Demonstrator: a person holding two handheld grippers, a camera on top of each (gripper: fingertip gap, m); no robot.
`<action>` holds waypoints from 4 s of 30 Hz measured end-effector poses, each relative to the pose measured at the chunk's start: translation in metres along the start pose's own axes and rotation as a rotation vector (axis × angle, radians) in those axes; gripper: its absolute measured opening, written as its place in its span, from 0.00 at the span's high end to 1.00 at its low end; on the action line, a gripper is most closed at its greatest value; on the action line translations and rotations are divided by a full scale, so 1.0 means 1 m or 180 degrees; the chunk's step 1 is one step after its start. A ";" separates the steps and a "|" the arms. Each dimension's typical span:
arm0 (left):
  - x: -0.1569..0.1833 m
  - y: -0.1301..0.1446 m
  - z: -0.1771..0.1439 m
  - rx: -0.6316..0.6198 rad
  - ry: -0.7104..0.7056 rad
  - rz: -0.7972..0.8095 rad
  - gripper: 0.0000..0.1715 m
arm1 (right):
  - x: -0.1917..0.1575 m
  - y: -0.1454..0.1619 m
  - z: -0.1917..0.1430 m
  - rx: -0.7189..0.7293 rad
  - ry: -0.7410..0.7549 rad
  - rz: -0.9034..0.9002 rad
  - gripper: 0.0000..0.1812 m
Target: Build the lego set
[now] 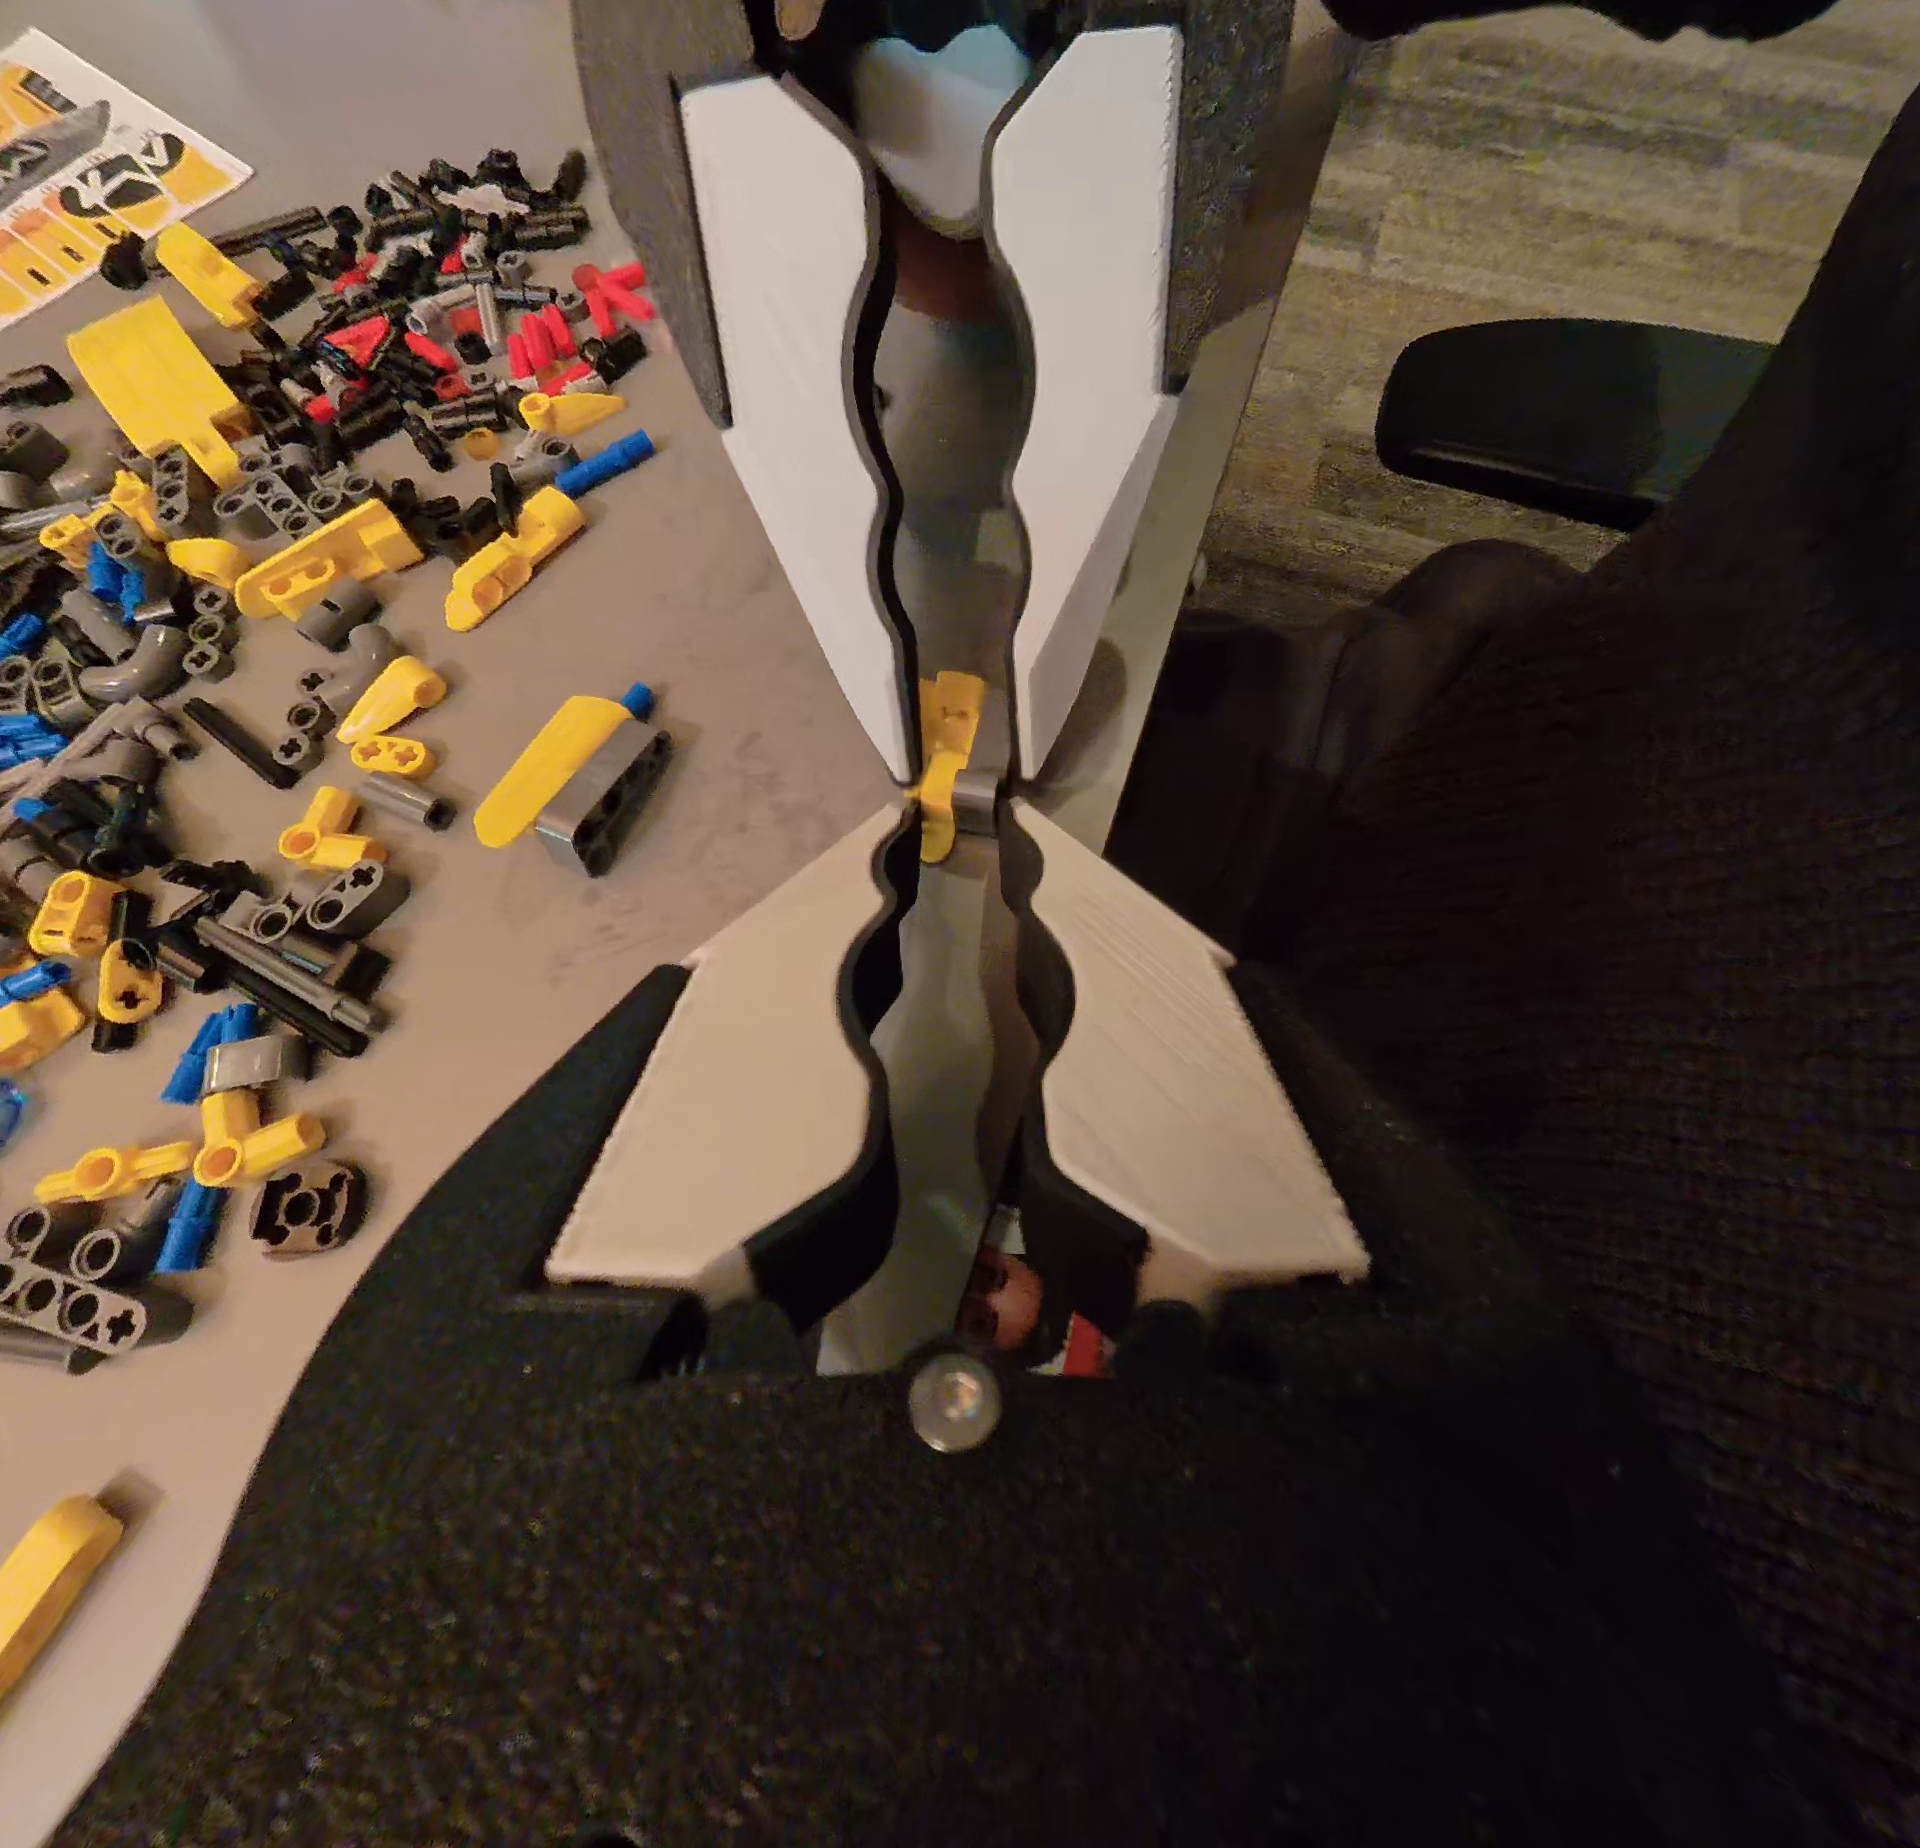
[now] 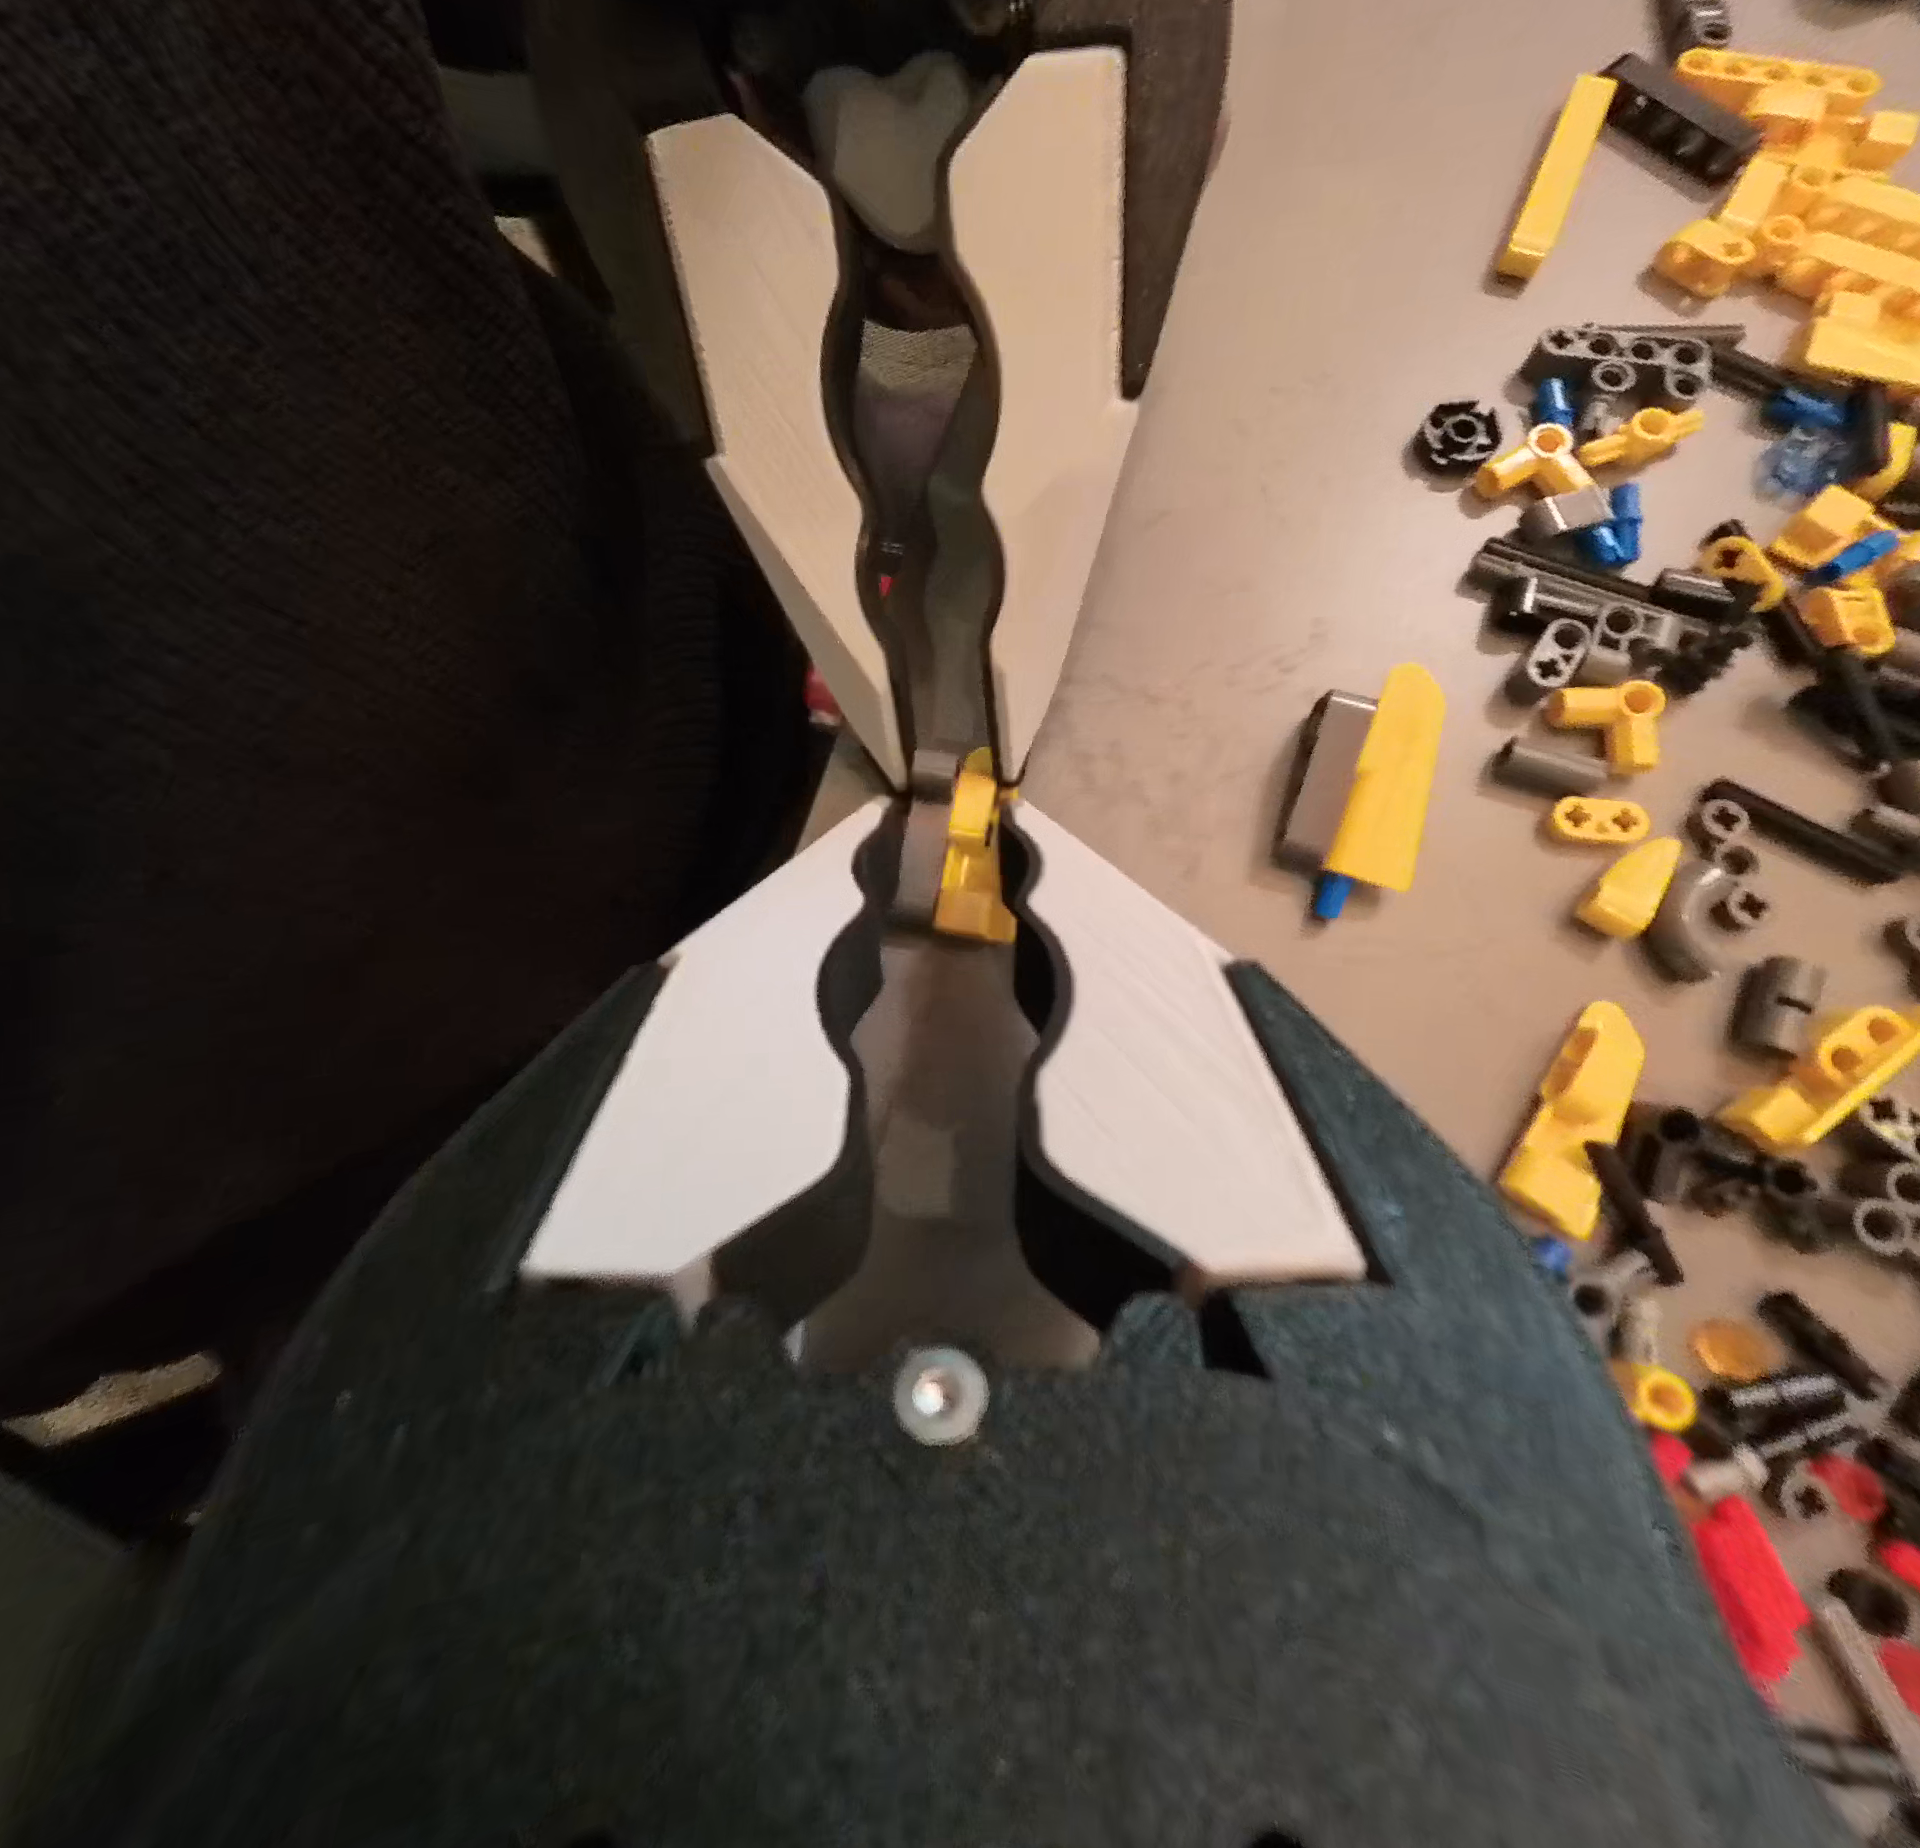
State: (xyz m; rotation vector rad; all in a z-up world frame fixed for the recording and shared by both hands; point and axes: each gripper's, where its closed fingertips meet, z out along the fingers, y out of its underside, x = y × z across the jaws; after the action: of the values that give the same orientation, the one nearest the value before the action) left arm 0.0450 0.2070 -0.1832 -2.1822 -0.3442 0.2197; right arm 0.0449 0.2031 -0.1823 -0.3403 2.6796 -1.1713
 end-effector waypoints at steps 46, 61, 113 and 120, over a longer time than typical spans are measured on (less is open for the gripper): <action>-0.027 -0.022 -0.035 0.0973 0.0020 -0.1438 0.70 | 0.027 -0.029 -0.023 0.0180 0.2110 -0.1155 0.97; -0.035 0.000 -0.018 0.0303 -0.0281 -0.1235 0.76 | 0.034 -0.010 -0.010 -0.0282 0.2045 -0.1890 0.83; -0.023 -0.034 -0.038 0.0983 -0.0349 -0.0475 0.91 | 0.022 -0.033 -0.034 0.1107 0.1165 0.0859 0.76; 0.005 -0.054 -0.041 0.1238 -0.0413 0.0448 0.91 | 0.007 -0.046 -0.043 0.1929 -0.0298 0.2168 0.76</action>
State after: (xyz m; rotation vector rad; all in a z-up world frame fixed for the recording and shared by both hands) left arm 0.0522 0.2086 -0.1158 -1.8120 -0.1996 0.4681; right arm 0.0327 0.2007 -0.1200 0.5476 1.9441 -1.5512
